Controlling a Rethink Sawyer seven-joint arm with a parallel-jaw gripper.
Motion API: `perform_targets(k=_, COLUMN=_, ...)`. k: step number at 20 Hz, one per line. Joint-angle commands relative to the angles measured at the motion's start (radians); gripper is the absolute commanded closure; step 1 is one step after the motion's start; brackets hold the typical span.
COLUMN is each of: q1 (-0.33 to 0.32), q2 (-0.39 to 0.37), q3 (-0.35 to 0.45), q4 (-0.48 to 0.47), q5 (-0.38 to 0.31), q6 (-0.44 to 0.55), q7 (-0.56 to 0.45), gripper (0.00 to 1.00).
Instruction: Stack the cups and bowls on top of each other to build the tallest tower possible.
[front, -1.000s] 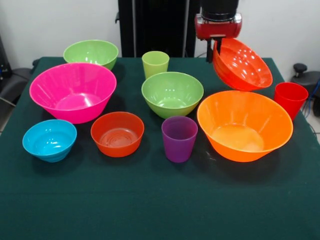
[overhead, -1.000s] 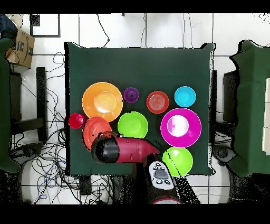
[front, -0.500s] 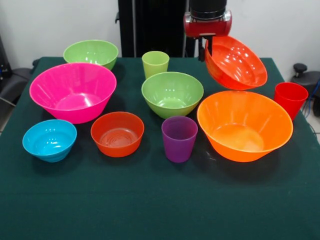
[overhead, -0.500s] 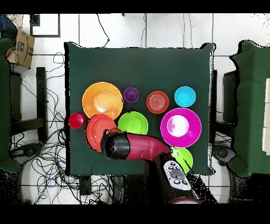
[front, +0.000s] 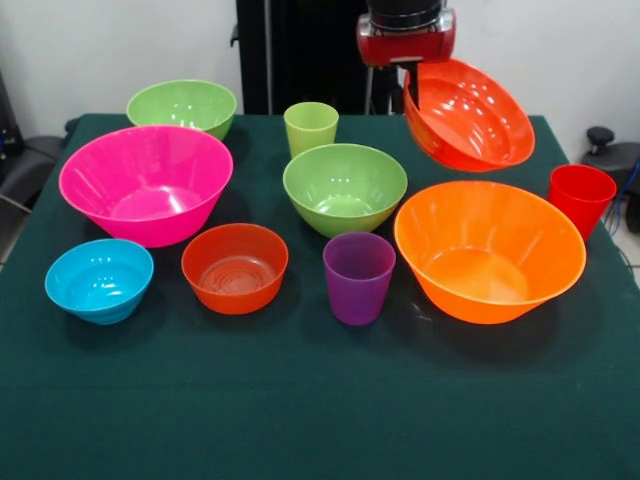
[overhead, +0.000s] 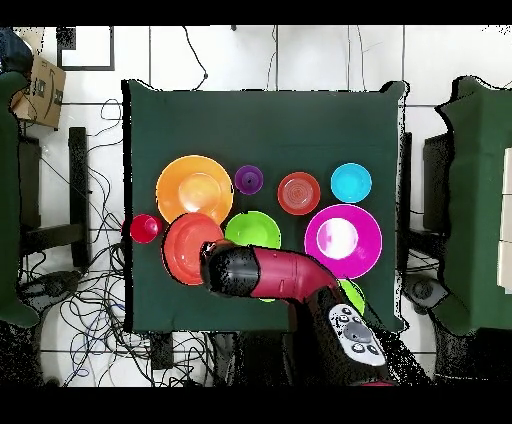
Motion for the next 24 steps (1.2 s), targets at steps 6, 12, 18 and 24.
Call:
perform_targets(k=6, q1=-0.09, q2=-0.006, q3=0.094, q4=-0.066, q5=-0.119, q6=0.136, q7=-0.108, gripper=1.0)
perform_targets(k=12, q1=-0.111, q2=0.041, q3=0.097, q4=-0.088, q5=-0.181, q6=0.096, q7=-0.093, gripper=1.0)
perform_targets(k=18, q1=-0.125, q2=0.056, q3=0.108, q4=-0.098, q5=-0.212, q6=0.088, q7=-0.075, gripper=1.0)
perform_targets(k=24, q1=-0.127, q2=0.069, q3=0.114, q4=-0.099, q5=-0.227, q6=0.073, q7=-0.056, gripper=1.0)
